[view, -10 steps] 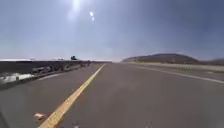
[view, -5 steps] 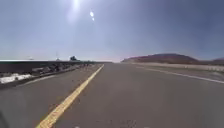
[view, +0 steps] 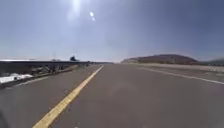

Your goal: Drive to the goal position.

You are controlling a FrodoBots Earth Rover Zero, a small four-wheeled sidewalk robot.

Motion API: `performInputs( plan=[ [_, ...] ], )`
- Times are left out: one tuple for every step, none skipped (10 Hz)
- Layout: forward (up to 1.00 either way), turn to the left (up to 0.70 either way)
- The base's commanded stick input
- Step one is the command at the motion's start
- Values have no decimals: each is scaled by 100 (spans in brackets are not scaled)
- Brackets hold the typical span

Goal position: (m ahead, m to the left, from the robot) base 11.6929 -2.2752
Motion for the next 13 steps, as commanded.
performInputs(
  plan=[
    [85,0],
    [85,0],
    [85,0],
    [85,0],
    [85,0],
    [85,0],
    [85,0],
    [85,0],
    [85,0],
    [85,0],
    [85,0],
    [85,0],
    [85,0]
  ],
)
